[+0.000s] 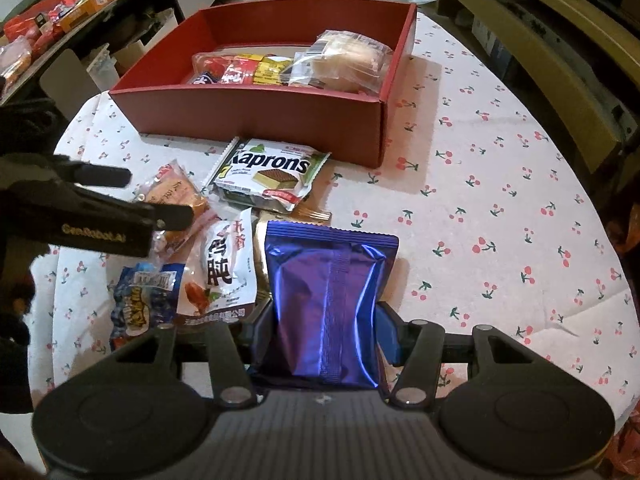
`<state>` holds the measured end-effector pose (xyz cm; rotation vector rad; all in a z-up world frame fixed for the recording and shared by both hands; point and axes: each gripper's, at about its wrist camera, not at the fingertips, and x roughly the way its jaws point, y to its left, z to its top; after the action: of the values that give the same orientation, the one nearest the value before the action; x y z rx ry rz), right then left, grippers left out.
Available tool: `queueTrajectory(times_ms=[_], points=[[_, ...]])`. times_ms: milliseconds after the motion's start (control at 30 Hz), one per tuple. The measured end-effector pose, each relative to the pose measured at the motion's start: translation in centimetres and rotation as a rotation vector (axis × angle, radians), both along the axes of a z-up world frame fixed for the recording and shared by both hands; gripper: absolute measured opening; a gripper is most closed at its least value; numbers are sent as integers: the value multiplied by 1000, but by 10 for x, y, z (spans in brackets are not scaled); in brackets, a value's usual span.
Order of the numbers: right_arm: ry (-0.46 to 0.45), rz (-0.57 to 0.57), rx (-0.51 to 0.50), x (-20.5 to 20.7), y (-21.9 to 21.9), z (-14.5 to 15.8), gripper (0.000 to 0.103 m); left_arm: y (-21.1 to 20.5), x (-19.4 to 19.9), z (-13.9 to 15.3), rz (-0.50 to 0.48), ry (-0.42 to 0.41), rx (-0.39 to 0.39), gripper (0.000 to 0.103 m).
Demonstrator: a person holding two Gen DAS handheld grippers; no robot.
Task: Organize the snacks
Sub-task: 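Lift the pastry bag and purple packet toward the red tray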
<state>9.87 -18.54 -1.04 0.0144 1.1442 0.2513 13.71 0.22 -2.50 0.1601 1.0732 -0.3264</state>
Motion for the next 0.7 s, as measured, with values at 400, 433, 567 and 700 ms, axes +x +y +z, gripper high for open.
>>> queueTrajectory(times_ms=[400,433,567,700], points=[[3,0,17,0,-2,1,61,-1,3,-9,-29,23,19,85],[-1,0,19,0,-3,2,61,1,0,-8,-21,25,8,82],[-24,4,18,-2,-2,6,61,2,-5,-4,2,24,-10,72],[-49,2,17,-3,0,11,61,6,-9,2,23,21,-37,69]])
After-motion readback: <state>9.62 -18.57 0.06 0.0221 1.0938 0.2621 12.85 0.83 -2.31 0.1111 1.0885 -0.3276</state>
